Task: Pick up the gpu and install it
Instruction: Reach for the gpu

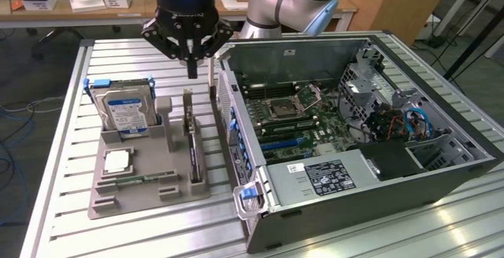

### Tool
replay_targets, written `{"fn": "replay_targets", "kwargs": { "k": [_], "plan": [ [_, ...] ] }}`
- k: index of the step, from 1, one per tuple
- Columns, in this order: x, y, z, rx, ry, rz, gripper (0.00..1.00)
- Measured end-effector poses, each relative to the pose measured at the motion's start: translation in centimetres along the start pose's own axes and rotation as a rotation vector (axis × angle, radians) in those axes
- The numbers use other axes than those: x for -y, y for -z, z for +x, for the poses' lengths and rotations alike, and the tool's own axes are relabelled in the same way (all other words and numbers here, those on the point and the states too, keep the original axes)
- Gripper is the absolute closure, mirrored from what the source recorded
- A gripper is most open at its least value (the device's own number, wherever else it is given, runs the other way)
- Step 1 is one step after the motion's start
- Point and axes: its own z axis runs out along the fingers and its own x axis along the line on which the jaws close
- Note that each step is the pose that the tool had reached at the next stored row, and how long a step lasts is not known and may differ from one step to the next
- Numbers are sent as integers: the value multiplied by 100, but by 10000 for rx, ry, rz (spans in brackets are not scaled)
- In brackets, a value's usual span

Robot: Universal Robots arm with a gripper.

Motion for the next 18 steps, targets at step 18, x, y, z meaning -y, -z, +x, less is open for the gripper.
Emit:
{"fn": "replay_targets", "kwargs": {
  "k": [18],
  "plan": [
    [23, -3, 208, 0, 2, 0, 65]
  ]
}}
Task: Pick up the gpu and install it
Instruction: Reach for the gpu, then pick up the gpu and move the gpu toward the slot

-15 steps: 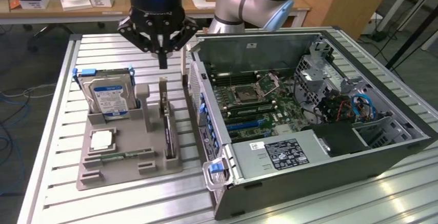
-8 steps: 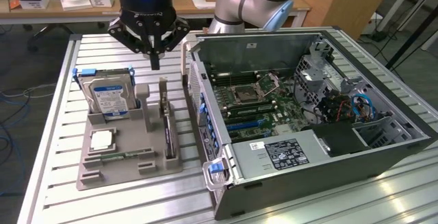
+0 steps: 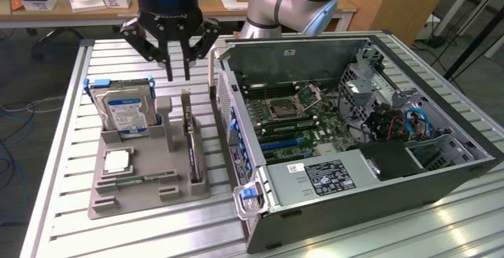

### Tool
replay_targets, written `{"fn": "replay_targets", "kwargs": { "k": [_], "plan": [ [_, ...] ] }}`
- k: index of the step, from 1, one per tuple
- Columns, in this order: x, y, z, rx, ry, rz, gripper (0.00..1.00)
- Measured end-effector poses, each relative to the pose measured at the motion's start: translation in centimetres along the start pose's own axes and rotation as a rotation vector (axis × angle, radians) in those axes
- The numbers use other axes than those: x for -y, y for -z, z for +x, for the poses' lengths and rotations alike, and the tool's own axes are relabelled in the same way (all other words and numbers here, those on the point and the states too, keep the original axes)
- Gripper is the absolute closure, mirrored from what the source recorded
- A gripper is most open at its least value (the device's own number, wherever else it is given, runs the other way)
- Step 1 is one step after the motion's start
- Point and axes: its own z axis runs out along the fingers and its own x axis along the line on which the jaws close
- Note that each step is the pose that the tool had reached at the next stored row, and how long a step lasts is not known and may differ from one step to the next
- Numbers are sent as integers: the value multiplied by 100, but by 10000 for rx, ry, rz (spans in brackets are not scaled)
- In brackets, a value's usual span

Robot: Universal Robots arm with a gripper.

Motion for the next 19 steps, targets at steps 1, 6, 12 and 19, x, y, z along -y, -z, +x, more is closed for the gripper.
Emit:
{"fn": "replay_targets", "kwargs": {
  "k": [1, 6, 12, 19],
  "plan": [
    [0, 0, 0, 0, 0, 0, 65],
    [0, 0, 0, 0, 0, 0, 47],
    [0, 0, 0, 0, 0, 0, 47],
    [0, 0, 0, 0, -1, 0, 47]
  ]
}}
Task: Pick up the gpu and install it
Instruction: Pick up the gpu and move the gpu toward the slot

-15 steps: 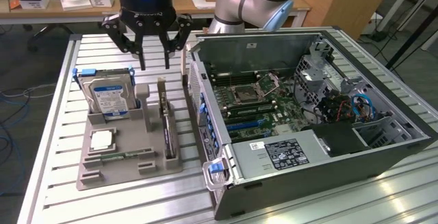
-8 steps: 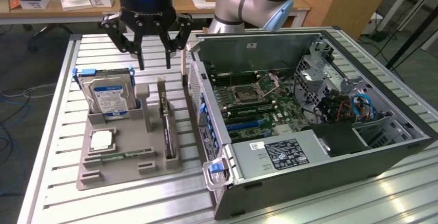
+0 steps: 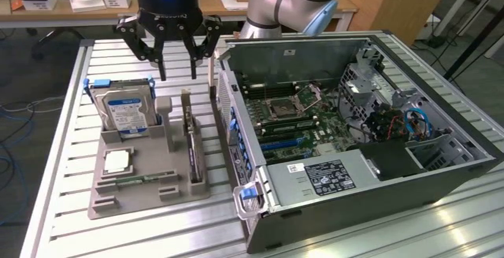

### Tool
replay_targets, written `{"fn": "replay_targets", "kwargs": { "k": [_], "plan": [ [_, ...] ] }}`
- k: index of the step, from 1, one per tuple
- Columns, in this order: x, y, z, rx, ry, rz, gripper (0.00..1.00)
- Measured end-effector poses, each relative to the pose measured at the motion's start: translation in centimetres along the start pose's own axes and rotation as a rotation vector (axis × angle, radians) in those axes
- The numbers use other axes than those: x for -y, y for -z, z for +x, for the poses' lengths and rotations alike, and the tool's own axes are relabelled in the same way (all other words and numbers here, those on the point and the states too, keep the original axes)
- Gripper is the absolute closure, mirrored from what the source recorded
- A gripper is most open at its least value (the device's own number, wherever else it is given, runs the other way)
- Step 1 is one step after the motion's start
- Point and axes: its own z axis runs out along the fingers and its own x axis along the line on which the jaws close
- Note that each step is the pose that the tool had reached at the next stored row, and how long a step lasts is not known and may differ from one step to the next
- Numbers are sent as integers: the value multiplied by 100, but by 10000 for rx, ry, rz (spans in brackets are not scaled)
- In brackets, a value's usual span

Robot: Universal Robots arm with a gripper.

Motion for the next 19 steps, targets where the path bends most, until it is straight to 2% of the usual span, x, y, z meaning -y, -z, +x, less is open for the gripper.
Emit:
{"fn": "replay_targets", "kwargs": {
  "k": [4, 5, 6, 19],
  "plan": [
    [0, 0, -3, -10, 1, 1, 47],
    [0, 0, -10, -55, -1, 4, 47],
    [-1, -2, -15, -69, -2, 5, 47],
    [14, -237, -72, -70, -3, 5, 47]
  ]
}}
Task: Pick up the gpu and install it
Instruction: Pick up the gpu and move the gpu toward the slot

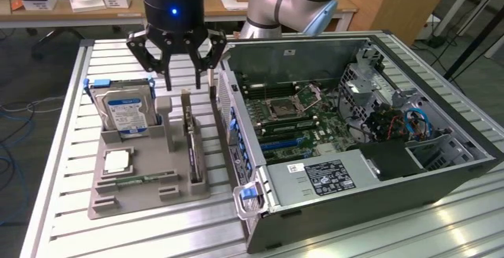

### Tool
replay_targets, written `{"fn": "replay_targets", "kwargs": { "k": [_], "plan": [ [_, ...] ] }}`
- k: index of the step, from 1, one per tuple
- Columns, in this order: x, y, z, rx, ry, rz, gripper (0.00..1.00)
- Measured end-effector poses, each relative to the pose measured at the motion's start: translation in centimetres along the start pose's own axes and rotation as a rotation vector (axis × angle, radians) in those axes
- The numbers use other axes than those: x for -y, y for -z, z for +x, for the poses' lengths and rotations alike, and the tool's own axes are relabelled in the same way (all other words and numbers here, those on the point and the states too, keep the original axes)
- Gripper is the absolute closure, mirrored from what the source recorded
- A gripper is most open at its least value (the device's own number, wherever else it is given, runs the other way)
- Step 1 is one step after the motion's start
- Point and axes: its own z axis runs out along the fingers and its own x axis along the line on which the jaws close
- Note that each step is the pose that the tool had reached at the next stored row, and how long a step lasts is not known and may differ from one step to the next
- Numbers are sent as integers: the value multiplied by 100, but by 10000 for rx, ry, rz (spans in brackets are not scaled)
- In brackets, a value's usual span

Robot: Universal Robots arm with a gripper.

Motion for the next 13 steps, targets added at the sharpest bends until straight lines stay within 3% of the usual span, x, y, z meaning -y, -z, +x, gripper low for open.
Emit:
{"fn": "replay_targets", "kwargs": {
  "k": [10, 13],
  "plan": [
    [59, -179, -56, -1, 0, 1, 47],
    [111, -234, -63, 0, 1, -1, 47]
  ]
}}
